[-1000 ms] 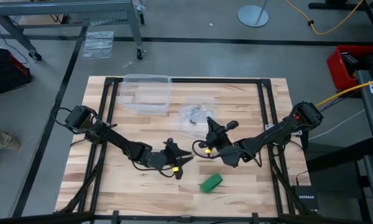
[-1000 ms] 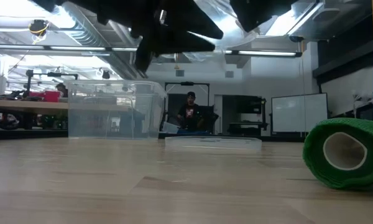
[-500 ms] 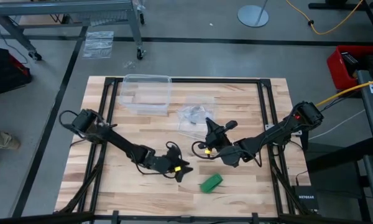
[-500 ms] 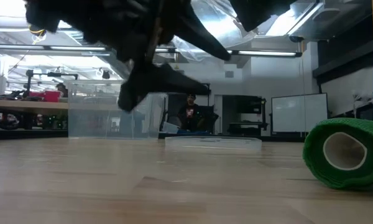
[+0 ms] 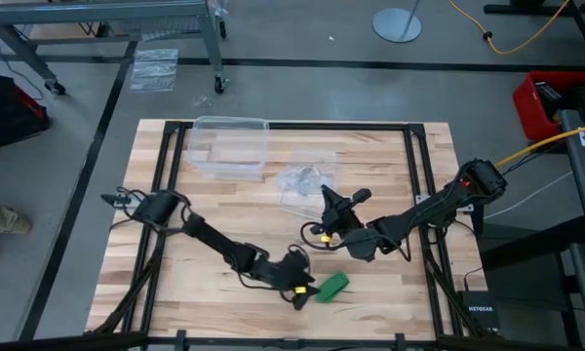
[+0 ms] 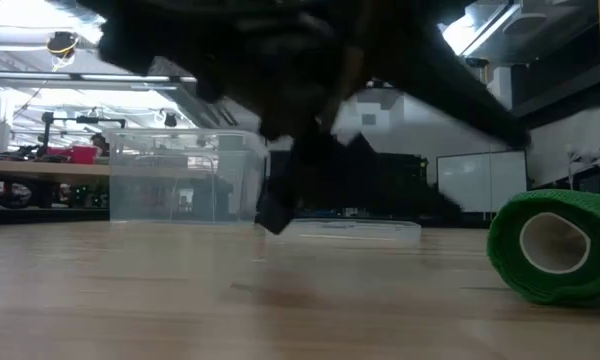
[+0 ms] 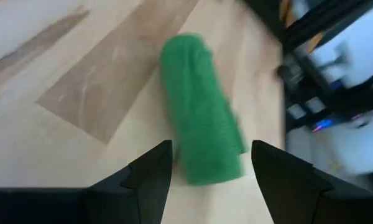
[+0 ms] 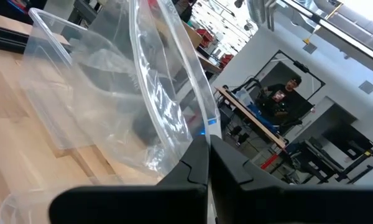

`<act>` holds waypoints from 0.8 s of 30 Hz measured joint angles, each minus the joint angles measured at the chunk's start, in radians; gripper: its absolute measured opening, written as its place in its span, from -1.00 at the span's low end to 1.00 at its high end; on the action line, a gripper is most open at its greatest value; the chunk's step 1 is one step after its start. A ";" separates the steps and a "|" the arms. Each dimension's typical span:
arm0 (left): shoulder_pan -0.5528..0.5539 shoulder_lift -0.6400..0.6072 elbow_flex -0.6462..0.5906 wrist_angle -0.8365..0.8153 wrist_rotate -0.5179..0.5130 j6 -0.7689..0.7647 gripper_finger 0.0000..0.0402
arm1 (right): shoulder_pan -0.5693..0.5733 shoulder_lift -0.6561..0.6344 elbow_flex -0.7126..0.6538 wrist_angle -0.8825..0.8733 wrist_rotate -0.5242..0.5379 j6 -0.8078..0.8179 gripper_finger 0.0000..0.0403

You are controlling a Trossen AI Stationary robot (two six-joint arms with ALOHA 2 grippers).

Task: Roll bandage
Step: Put the rolled green bandage into the transparent zip bag

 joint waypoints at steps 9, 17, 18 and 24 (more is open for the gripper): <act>0.021 0.037 0.164 -0.180 0.061 0.114 0.05 | 0.000 0.000 0.000 0.000 -0.036 0.000 -0.97; 0.024 0.037 0.198 -0.261 0.063 0.141 0.05 | 0.000 0.000 0.000 0.000 -0.044 0.000 -0.97; 0.026 0.038 0.197 -0.279 0.063 0.131 0.05 | 0.000 0.000 0.000 0.000 -0.044 0.000 -0.97; 0.030 0.057 0.201 -0.205 0.069 0.097 0.05 | 0.000 0.000 0.000 0.000 -0.048 0.000 -0.97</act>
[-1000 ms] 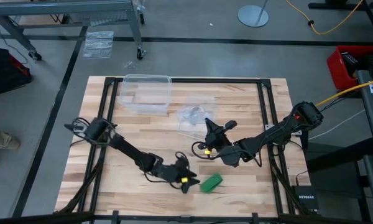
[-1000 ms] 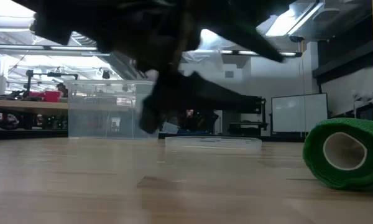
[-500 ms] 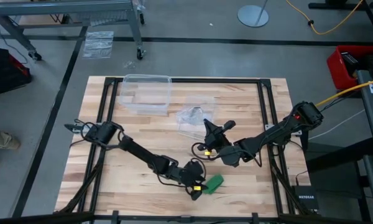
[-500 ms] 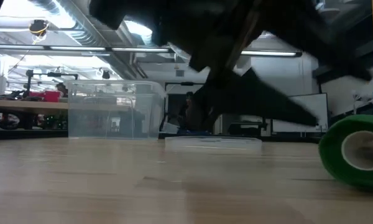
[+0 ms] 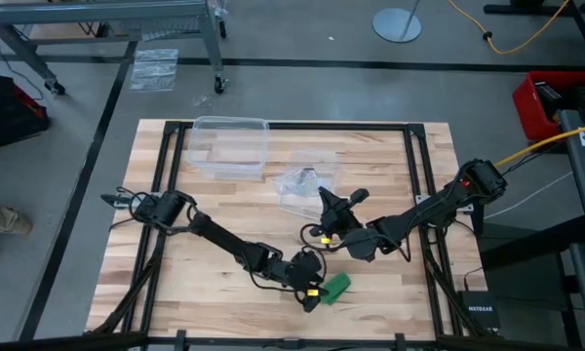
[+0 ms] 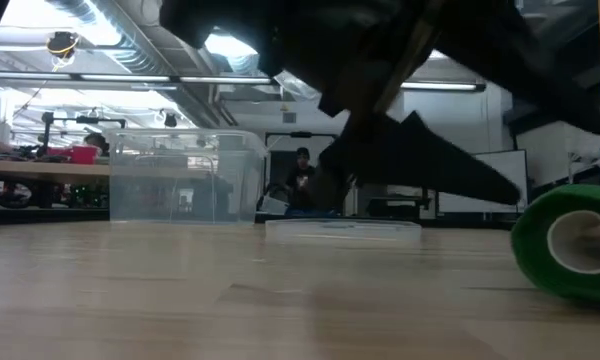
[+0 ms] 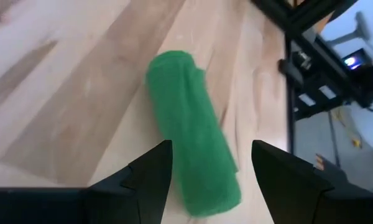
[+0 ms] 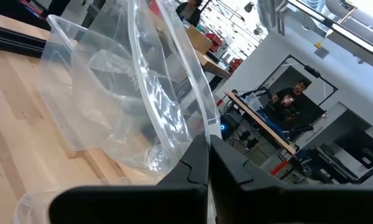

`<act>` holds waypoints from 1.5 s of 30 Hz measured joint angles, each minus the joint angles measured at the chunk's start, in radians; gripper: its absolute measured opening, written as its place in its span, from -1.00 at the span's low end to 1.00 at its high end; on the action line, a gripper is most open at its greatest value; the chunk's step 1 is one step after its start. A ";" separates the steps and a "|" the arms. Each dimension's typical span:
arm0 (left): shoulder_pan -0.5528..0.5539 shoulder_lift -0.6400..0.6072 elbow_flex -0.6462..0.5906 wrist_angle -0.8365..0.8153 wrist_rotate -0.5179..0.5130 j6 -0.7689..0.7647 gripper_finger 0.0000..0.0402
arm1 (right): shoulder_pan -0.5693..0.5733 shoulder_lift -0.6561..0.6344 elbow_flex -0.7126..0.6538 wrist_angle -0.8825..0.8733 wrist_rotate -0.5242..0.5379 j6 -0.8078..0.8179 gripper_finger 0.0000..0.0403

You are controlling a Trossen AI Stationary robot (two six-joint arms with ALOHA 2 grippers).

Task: Roll bandage
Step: Put the rolled green bandage into the transparent zip bag

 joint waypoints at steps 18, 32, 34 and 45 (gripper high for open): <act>-0.003 0.168 0.191 -0.014 0.145 -0.036 0.05 | 0.000 0.000 0.001 -0.003 -0.026 -0.001 -0.97; 0.030 0.176 0.219 -0.157 0.180 -0.072 0.05 | 0.001 0.000 0.001 -0.017 0.120 -0.078 -0.97; 0.044 0.160 0.219 -0.242 0.187 -0.071 0.02 | 0.009 -0.005 0.001 -0.021 0.145 -0.106 -0.97; 0.125 0.069 0.213 -0.531 0.177 0.061 -0.28 | 0.059 -0.120 0.000 -0.040 0.147 -0.103 -0.97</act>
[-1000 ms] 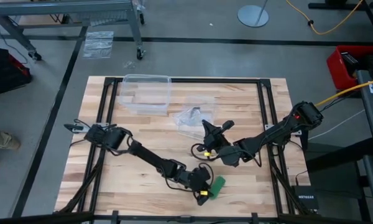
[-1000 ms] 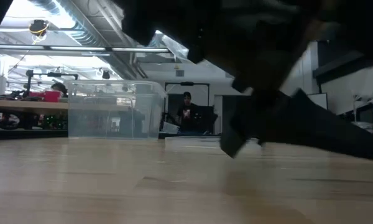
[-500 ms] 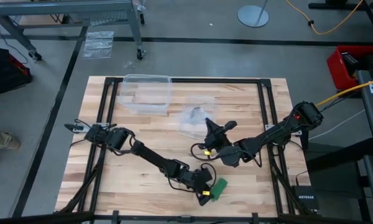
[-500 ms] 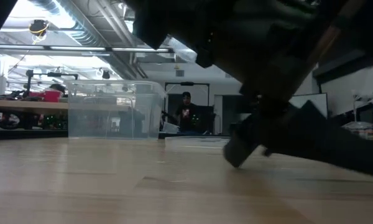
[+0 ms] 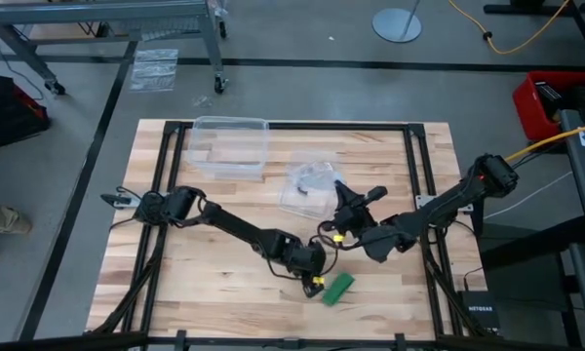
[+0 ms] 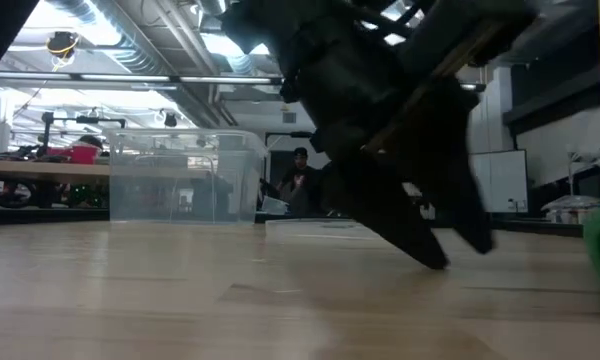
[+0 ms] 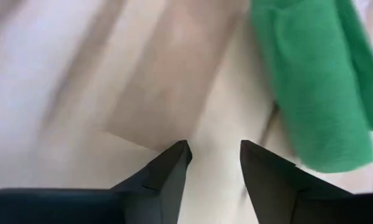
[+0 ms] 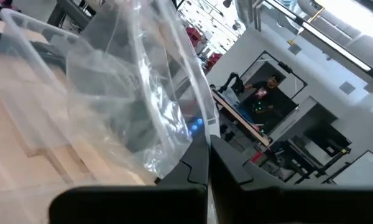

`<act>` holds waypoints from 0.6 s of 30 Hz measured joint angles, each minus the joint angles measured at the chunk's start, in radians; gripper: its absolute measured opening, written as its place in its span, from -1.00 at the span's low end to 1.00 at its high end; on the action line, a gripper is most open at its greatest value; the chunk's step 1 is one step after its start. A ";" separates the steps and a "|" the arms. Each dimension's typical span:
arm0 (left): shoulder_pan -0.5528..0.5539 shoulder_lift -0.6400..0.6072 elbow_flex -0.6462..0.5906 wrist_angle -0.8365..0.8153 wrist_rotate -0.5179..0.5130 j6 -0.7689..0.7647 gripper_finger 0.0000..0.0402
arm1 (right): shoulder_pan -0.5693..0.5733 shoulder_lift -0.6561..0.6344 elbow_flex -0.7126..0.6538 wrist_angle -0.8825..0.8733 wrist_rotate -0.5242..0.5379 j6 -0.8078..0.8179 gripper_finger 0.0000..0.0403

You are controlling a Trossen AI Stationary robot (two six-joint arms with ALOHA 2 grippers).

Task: Roll bandage
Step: Put the rolled green bandage into the transparent zip bag

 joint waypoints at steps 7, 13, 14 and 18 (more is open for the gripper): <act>0.022 -0.035 0.005 0.030 0.013 -0.094 -0.43 | 0.001 -0.079 -0.001 -0.101 0.000 0.001 -0.97; -0.038 -0.036 0.020 0.176 0.001 -0.061 -0.49 | 0.001 -0.154 -0.001 -0.189 0.000 0.008 -0.97; -0.048 -0.036 0.021 0.203 -0.019 -0.057 -0.51 | 0.000 -0.169 -0.001 -0.200 0.000 0.009 -0.97; -0.076 -0.035 0.023 0.269 -0.105 -0.030 -0.57 | 0.000 -0.219 -0.001 -0.242 0.000 0.049 -0.97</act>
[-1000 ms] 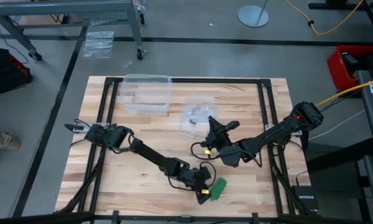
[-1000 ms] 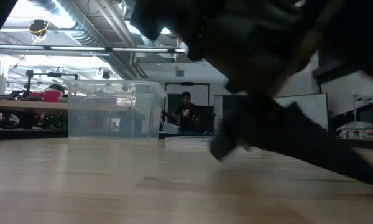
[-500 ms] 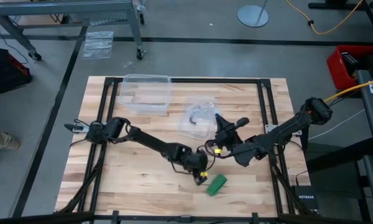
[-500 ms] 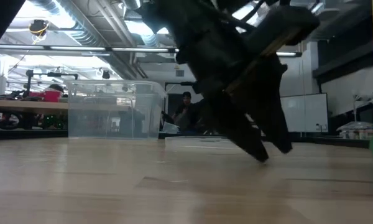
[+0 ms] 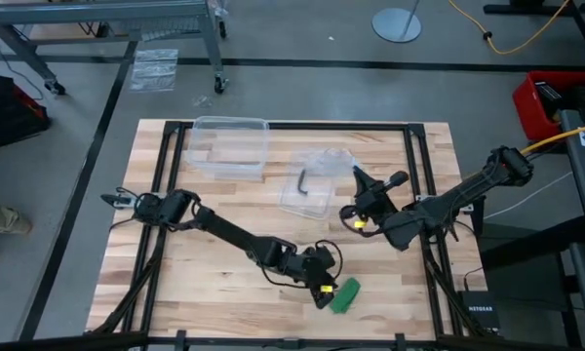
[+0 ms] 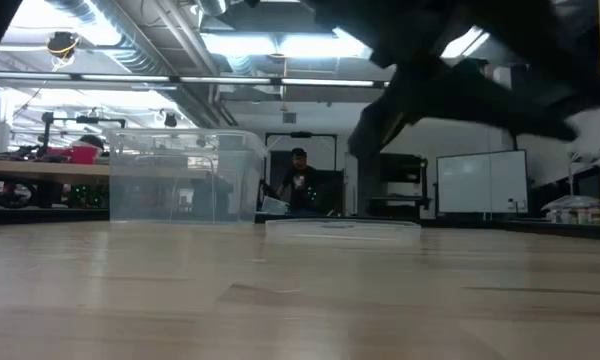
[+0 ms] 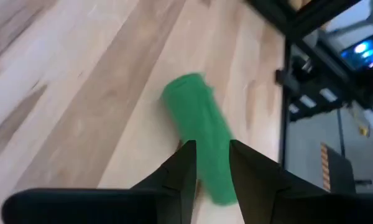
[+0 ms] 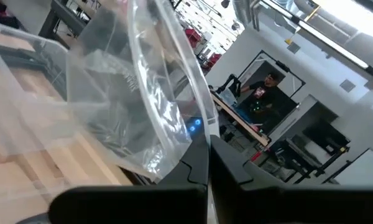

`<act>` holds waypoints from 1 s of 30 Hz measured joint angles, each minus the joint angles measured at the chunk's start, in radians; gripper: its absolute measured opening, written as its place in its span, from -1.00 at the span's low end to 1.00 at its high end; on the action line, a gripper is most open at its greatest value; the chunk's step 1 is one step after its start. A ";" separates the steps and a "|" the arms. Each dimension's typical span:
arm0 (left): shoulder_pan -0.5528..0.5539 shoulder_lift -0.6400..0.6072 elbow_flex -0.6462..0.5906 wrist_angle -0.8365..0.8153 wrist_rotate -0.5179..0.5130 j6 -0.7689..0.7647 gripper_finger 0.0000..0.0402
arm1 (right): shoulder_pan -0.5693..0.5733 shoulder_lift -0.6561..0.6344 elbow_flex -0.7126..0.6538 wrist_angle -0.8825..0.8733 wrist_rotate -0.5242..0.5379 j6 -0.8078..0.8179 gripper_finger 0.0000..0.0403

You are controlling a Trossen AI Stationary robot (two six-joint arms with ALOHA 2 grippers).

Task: Roll bandage
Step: Put the rolled green bandage into the transparent zip bag

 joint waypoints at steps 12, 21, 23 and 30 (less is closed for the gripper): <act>-0.033 0.113 0.000 0.354 0.015 0.068 -0.88 | 0.000 -0.028 0.000 -0.059 -0.010 0.074 -0.97; -0.062 0.163 0.002 0.411 0.024 0.021 -0.99 | 0.000 -0.027 0.000 -0.094 -0.077 0.170 -0.97; -0.071 0.181 0.002 0.423 0.026 -0.008 -0.99 | 0.000 -0.027 0.000 -0.096 -0.097 0.189 -0.97; -0.073 0.195 0.006 0.309 0.005 -0.065 -1.00 | 0.000 -0.027 0.000 -0.151 -0.098 0.249 -0.97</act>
